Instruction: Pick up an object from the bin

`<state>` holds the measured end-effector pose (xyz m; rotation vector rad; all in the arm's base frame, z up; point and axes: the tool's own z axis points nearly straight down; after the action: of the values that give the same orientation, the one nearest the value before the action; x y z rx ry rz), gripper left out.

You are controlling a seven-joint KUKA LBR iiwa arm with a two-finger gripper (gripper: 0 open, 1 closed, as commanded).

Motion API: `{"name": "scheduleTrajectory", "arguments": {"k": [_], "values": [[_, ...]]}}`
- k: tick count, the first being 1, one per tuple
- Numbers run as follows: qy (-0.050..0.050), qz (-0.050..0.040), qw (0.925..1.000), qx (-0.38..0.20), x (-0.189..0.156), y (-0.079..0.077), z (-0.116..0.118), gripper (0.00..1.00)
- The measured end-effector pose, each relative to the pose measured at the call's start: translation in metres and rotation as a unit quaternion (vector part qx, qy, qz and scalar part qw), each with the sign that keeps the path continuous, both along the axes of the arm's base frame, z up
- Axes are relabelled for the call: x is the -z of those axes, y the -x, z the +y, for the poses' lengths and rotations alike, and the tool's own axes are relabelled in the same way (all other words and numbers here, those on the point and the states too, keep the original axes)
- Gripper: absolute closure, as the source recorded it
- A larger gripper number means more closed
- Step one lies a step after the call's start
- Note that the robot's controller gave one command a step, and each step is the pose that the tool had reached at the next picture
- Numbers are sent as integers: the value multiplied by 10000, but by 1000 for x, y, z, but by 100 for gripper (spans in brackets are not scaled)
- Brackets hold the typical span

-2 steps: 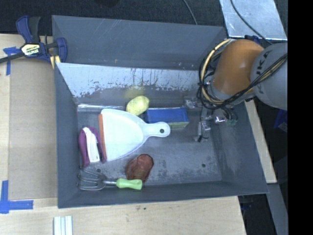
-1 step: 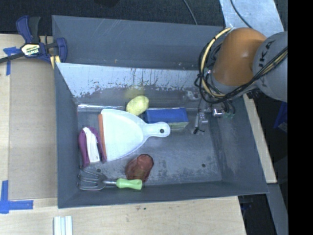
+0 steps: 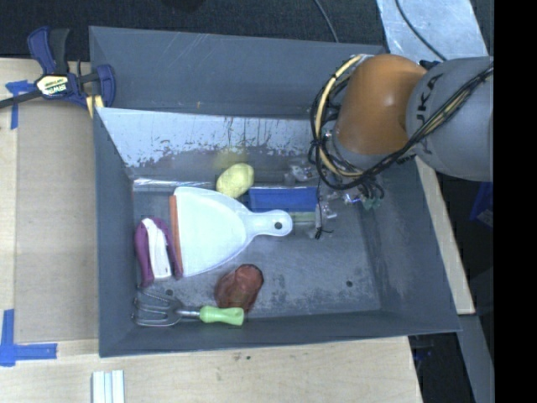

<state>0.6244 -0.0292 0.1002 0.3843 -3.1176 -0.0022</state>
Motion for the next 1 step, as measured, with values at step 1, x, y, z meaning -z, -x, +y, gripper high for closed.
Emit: {"name": "scheduleTrajectory", "arguments": {"k": [1], "values": [[19, -51, 9968, 797, 30, -3, -6, 0]]}}
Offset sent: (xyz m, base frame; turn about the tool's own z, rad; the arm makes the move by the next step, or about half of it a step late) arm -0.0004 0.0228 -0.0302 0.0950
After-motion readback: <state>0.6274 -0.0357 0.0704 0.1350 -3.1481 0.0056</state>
